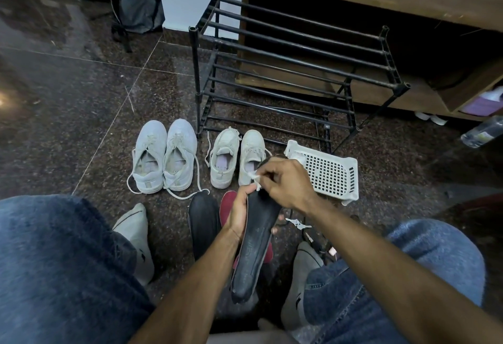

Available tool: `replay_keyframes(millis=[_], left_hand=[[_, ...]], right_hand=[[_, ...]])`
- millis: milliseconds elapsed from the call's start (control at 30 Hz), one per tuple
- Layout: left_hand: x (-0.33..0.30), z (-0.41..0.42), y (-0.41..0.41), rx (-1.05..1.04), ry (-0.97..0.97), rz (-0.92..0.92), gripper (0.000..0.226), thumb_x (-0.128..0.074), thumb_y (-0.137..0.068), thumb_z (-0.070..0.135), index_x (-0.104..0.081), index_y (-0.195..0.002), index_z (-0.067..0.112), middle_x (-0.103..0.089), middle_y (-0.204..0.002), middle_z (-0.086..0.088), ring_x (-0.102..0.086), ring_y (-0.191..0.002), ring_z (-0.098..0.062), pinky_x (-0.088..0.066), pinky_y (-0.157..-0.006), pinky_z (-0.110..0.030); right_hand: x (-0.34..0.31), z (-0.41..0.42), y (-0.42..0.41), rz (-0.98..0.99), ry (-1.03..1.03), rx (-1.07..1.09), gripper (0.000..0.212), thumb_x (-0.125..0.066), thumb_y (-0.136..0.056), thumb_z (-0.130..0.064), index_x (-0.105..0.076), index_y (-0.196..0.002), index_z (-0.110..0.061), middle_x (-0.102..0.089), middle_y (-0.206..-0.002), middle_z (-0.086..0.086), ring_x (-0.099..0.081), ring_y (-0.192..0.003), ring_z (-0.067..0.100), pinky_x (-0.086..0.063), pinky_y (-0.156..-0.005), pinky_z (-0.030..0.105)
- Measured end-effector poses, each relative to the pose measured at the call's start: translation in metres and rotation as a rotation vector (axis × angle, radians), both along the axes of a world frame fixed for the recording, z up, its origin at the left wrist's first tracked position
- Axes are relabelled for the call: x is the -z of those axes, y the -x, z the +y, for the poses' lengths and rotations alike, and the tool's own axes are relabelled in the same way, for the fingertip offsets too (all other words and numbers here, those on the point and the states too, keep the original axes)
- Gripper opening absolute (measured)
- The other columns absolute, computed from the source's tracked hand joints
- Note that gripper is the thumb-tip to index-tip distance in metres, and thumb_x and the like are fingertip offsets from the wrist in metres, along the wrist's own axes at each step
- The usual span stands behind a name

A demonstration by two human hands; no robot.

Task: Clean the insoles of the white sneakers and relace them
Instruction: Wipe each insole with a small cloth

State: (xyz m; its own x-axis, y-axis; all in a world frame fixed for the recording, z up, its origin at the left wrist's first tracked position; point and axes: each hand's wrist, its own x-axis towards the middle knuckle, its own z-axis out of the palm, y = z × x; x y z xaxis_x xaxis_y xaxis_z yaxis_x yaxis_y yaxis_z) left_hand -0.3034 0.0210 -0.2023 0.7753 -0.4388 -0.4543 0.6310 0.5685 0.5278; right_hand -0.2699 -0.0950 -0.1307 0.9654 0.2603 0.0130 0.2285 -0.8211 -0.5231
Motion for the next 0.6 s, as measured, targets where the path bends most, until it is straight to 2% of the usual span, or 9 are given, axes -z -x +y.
replay_keyframes(millis=[67,133,200,300,400,467,567,600], left_hand=[[-0.001,-0.003,0.001,0.022,-0.008,0.0,0.054,-0.046,-0.081,0.044,-0.073,-0.089,-0.002,-0.064,-0.077,-0.024,-0.062,-0.056,-0.031,-0.049,-0.047,-0.029],[-0.003,-0.007,0.004,0.075,-0.018,0.009,0.055,-0.046,-0.08,0.046,-0.074,-0.088,-0.001,-0.063,-0.076,-0.022,-0.061,-0.057,-0.03,-0.048,-0.044,-0.027],[-0.004,-0.007,0.006,0.093,-0.023,0.016,0.055,-0.047,-0.078,0.047,-0.074,-0.088,0.0,-0.062,-0.075,-0.021,-0.06,-0.059,-0.03,-0.047,-0.044,-0.028],[-0.007,-0.001,0.001,0.071,-0.032,0.017,0.054,-0.051,-0.076,0.047,-0.074,-0.087,-0.001,-0.062,-0.075,-0.021,-0.06,-0.059,-0.03,-0.048,-0.044,-0.028],[-0.008,0.001,-0.001,0.056,-0.038,-0.001,0.054,-0.049,-0.077,0.047,-0.07,-0.089,-0.001,-0.063,-0.073,-0.022,-0.062,-0.056,-0.03,-0.047,-0.044,-0.028],[-0.008,-0.002,0.002,0.089,-0.053,0.0,0.058,-0.048,-0.078,0.048,-0.065,-0.095,-0.004,-0.063,-0.071,-0.023,-0.062,-0.052,-0.03,-0.047,-0.043,-0.028],[-0.006,-0.006,0.006,0.129,-0.067,0.015,0.059,-0.045,-0.078,0.046,-0.063,-0.093,-0.009,-0.061,-0.065,-0.024,-0.059,-0.046,-0.029,-0.045,-0.042,-0.027],[-0.007,-0.006,0.007,0.13,-0.067,0.014,0.059,-0.045,-0.078,0.046,-0.063,-0.093,-0.009,-0.061,-0.066,-0.024,-0.059,-0.047,-0.029,-0.045,-0.043,-0.028]], right_hand=[[0.002,-0.003,-0.005,-0.057,0.025,0.049,0.018,-0.063,-0.088,-0.017,-0.074,-0.102,-0.017,-0.069,-0.101,-0.005,-0.062,-0.086,0.015,-0.053,-0.081,0.035],[0.002,-0.01,-0.021,-0.076,0.039,0.189,0.018,-0.062,-0.088,-0.018,-0.074,-0.101,-0.019,-0.071,-0.1,-0.004,-0.06,-0.084,0.015,-0.051,-0.08,0.031],[0.001,-0.016,-0.03,-0.074,0.021,0.27,0.016,-0.063,-0.088,-0.017,-0.075,-0.099,-0.02,-0.072,-0.096,-0.004,-0.058,-0.077,0.012,-0.047,-0.074,0.026],[0.002,-0.012,-0.02,-0.077,-0.062,0.134,0.014,-0.064,-0.086,-0.013,-0.075,-0.094,-0.018,-0.064,-0.084,-0.012,-0.044,-0.061,-0.004,-0.036,-0.063,0.022],[0.005,-0.007,0.001,-0.086,-0.034,-0.037,0.014,-0.066,-0.086,-0.012,-0.074,-0.097,-0.014,-0.055,-0.084,-0.017,-0.038,-0.06,-0.011,-0.032,-0.058,0.017],[0.007,-0.011,-0.005,-0.123,-0.004,0.019,0.014,-0.065,-0.087,-0.013,-0.074,-0.098,-0.015,-0.054,-0.083,-0.017,-0.039,-0.061,-0.009,-0.034,-0.059,0.02],[0.003,-0.019,-0.023,-0.131,0.009,0.191,0.015,-0.064,-0.087,-0.015,-0.075,-0.097,-0.018,-0.065,-0.087,-0.009,-0.052,-0.071,0.007,-0.044,-0.068,0.026],[0.002,-0.02,-0.024,-0.128,-0.004,0.214,0.015,-0.064,-0.087,-0.014,-0.075,-0.096,-0.018,-0.066,-0.088,-0.008,-0.052,-0.072,0.008,-0.045,-0.068,0.026]])
